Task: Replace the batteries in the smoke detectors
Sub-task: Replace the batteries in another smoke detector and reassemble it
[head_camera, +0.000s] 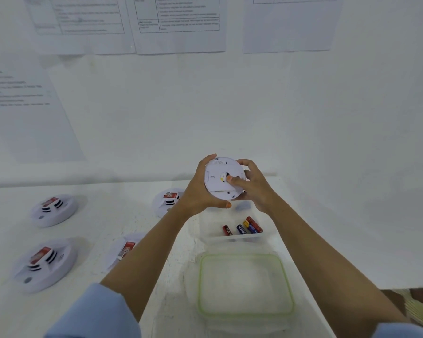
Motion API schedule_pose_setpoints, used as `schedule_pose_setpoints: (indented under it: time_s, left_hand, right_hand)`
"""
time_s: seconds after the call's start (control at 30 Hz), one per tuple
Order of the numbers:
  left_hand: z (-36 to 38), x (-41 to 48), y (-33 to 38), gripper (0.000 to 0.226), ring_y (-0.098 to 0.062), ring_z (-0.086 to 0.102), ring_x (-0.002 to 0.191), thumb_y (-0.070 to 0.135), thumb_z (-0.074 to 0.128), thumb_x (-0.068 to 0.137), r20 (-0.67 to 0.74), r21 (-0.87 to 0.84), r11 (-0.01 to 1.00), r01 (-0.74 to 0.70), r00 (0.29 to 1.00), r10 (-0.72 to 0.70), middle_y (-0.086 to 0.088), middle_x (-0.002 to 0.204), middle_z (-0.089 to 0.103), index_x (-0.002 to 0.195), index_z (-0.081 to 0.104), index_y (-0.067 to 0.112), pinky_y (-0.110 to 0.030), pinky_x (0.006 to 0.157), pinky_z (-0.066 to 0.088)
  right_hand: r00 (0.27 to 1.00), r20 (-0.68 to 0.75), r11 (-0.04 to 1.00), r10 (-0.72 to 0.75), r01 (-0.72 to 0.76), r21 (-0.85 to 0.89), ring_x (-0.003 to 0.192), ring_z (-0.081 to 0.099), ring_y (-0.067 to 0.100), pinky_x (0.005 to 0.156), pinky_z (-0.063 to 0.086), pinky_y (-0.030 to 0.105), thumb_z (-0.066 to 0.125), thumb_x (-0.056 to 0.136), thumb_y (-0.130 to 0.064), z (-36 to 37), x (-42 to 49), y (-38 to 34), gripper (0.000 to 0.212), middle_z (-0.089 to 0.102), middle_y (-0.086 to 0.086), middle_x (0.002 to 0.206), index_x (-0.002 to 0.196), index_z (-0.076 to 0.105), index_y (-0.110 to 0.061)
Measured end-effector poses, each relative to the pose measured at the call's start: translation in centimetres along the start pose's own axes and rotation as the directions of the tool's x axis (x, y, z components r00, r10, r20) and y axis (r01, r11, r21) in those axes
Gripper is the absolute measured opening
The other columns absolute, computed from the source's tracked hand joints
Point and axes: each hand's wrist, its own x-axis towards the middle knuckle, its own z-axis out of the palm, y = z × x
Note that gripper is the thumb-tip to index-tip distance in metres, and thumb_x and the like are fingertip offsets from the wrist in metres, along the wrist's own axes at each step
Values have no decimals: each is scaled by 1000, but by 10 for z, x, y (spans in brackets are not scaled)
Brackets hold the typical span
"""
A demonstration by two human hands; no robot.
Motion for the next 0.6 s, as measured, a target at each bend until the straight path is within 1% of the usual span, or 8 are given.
schedule_pose_setpoints:
  time_s: [0.07,0.13,0.2,0.37,0.43,0.5,0.57,0.6]
  left_hand:
    - [-1,-1,-2,106,2,44,117,8,84,44,3,-3,1000,2,1000,-2,21,127,36,131,25,23,-10,88,46]
    - [-1,-1,-4,106,12,44,113,6,83,43,2,-4,1000,0,1000,0,22,125,36,131,25,21,-7,85,45]
    - [-1,-1,-6,104,18,44,109,5,83,44,-2,-4,1000,-7,1000,7,20,124,37,130,26,19,-5,82,44]
    - [-4,-1,-13,105,9,47,111,3,82,44,-21,-27,1000,14,1000,-15,16,124,42,132,28,19,-12,82,48]
    - [-7,-1,-14,104,6,48,112,3,82,44,-37,-40,999,21,999,-22,16,124,43,133,28,18,-10,82,47]
    - [-9,0,-15,103,4,48,113,5,82,45,-48,-47,999,20,999,-22,16,124,44,132,29,18,-9,82,46]
    - [-12,0,-14,102,4,49,112,4,82,45,-38,-48,999,13,999,-15,13,124,45,131,30,20,-11,84,46]
    - [-13,1,-14,101,5,50,112,3,81,45,-25,-57,998,13,1000,-14,12,124,46,130,31,22,-13,85,47]
  right_hand:
    - [1000,-5,1000,6,-6,7,100,55,21,60,60,33,65,84,-13,2,-1,1,39,50,13,122,112,42,-28]
    - [1000,-5,1000,12,-12,9,101,55,22,59,59,32,65,84,-14,3,-1,3,39,49,12,122,112,41,-28]
    - [1000,-4,1000,19,-19,12,103,54,24,60,60,33,65,84,-14,3,-1,4,39,49,13,123,112,41,-28]
    - [999,33,998,37,-35,-47,107,55,26,72,59,38,66,84,-18,1,0,4,46,48,11,123,120,40,-26]
    - [999,39,985,-33,40,-166,101,56,22,72,57,29,69,81,-20,-1,1,1,58,47,7,122,128,37,-27]
    - [985,67,927,-160,173,-334,97,51,15,72,49,18,75,76,-19,-2,4,-3,70,42,0,121,132,35,-30]
    - [964,138,851,-228,267,-453,105,42,11,78,41,13,81,66,-20,-1,7,-5,79,37,-6,121,132,38,-30]
    - [955,174,811,-241,297,-505,109,38,10,84,40,15,81,62,-23,1,9,-6,80,35,-7,121,130,40,-31]
